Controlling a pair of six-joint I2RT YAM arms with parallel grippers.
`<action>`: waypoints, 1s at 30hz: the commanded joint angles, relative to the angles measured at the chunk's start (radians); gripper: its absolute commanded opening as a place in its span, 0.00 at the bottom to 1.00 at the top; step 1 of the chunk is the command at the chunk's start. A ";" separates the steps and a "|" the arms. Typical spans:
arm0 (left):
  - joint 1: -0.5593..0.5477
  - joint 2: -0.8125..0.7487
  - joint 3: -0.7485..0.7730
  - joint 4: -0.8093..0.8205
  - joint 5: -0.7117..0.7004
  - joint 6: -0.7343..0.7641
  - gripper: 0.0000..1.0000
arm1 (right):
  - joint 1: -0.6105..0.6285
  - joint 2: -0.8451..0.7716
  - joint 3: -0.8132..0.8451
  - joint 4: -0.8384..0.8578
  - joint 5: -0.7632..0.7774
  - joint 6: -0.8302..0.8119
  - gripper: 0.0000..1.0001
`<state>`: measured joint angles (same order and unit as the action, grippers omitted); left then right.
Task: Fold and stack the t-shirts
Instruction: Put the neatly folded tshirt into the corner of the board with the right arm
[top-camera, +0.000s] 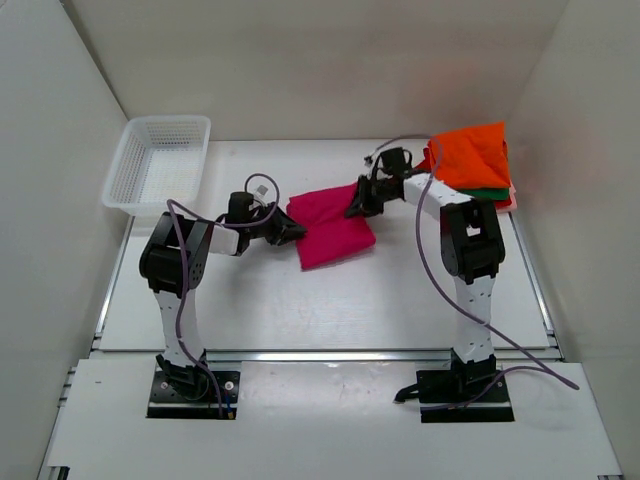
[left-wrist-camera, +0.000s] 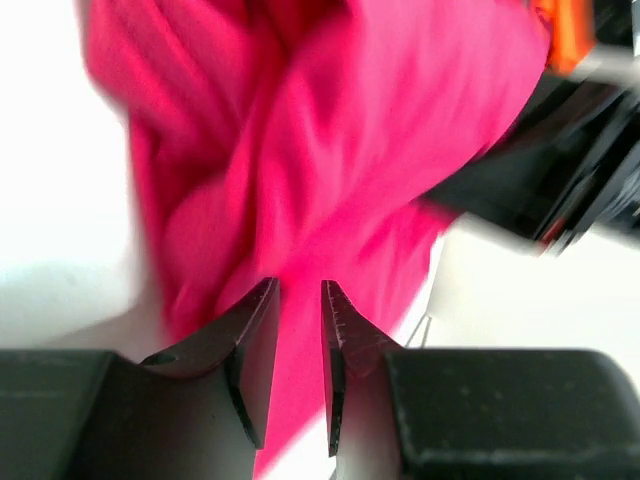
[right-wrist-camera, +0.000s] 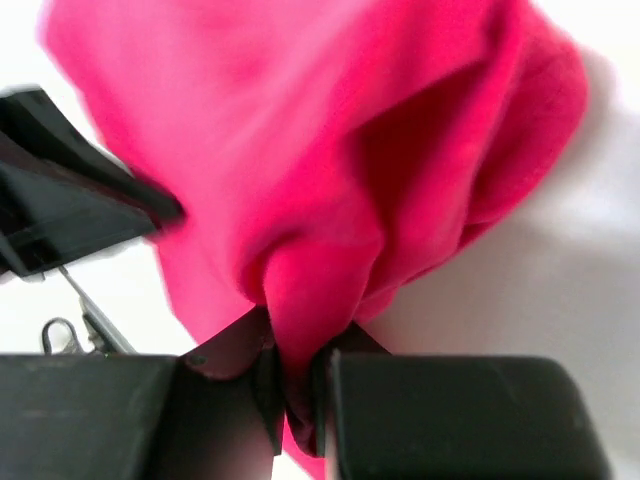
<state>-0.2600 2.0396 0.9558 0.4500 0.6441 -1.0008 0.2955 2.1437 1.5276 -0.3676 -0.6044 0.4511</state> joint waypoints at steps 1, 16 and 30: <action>0.045 -0.145 -0.008 0.088 0.060 -0.024 0.36 | -0.088 0.013 0.264 -0.187 -0.007 -0.256 0.00; 0.070 -0.254 -0.063 0.036 0.081 -0.012 0.35 | -0.393 0.064 0.798 -0.557 0.170 -0.669 0.00; 0.059 -0.228 -0.064 -0.071 0.078 0.064 0.35 | -0.565 0.033 0.855 -0.410 0.086 -0.651 0.00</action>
<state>-0.1967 1.8141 0.8963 0.3977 0.7052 -0.9726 -0.2523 2.2265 2.3119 -0.8967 -0.4793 -0.2054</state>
